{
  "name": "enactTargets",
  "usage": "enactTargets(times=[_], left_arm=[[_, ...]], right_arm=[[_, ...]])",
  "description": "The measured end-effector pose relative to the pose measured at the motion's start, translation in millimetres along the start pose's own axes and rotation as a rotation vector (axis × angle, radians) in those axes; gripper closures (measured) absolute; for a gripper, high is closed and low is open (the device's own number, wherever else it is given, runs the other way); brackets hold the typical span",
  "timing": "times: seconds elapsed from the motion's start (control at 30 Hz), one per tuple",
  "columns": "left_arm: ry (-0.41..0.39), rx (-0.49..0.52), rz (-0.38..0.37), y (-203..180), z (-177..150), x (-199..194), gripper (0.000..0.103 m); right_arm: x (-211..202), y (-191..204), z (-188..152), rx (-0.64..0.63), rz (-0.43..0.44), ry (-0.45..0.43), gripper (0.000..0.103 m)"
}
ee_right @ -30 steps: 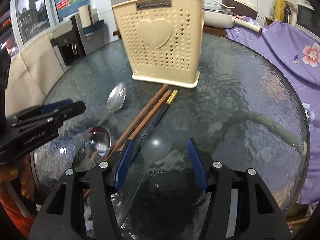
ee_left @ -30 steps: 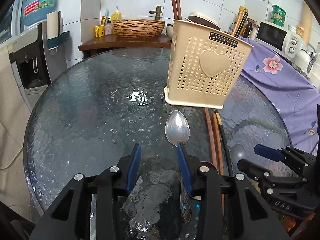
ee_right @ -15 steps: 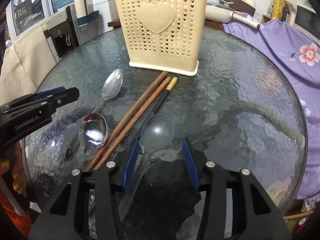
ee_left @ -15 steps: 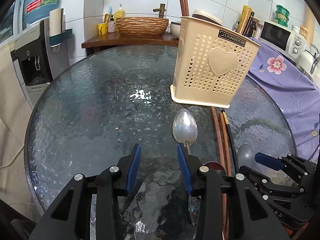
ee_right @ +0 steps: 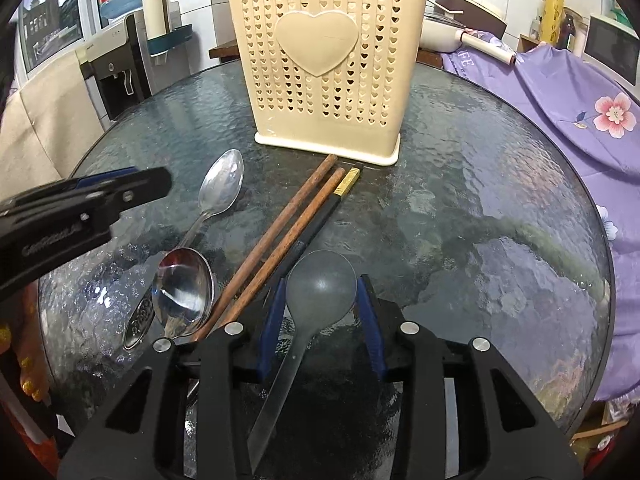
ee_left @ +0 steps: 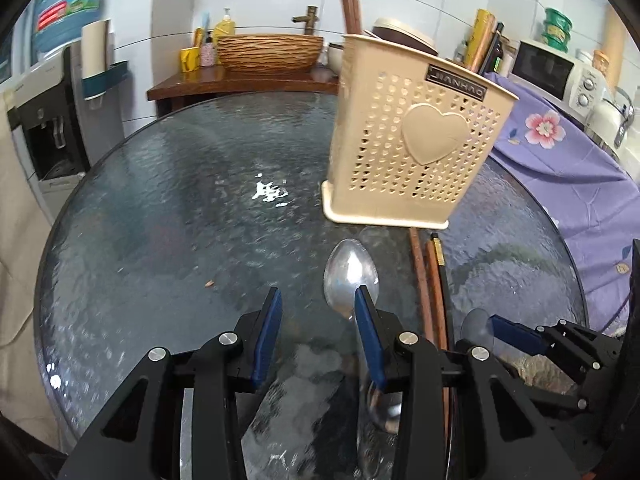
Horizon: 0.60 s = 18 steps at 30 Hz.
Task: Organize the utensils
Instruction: 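Grasp a metal spoon with the left tool while the right tool grasps the clear plastic spoon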
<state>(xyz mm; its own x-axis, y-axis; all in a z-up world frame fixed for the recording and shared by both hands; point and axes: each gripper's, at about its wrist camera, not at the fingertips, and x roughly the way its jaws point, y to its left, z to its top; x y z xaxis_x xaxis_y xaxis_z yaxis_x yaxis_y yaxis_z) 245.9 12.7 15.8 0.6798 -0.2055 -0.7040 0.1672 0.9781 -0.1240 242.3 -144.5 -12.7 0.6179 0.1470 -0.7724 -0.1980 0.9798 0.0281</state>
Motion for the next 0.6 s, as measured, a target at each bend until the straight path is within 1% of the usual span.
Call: enactTargets(times=[0.07,0.1,0.13,0.37,0.6], left_arm=[[0.003,0.014,-0.001,-4,5,6,0.06],[0.007,0.019,0.0,-6,7,8,0.054],[0.013,0.025,-0.002,-8,10,12,0.051],[0.054,0.05,0.011,-18,20,34,0.05],[0.081,0.065,0.022,-27,20,45,0.05]], right_arm=[[0,-3,1,0.007,0.015,0.004,0.066],[0,-4,2,0.011,0.02,0.004,0.066],[0,-5,2,0.017,0.027,0.004,0.066],[2,-8,5,0.019,0.032,0.003,0.066],[3,-8,6,0.02,0.029,0.002,0.066]])
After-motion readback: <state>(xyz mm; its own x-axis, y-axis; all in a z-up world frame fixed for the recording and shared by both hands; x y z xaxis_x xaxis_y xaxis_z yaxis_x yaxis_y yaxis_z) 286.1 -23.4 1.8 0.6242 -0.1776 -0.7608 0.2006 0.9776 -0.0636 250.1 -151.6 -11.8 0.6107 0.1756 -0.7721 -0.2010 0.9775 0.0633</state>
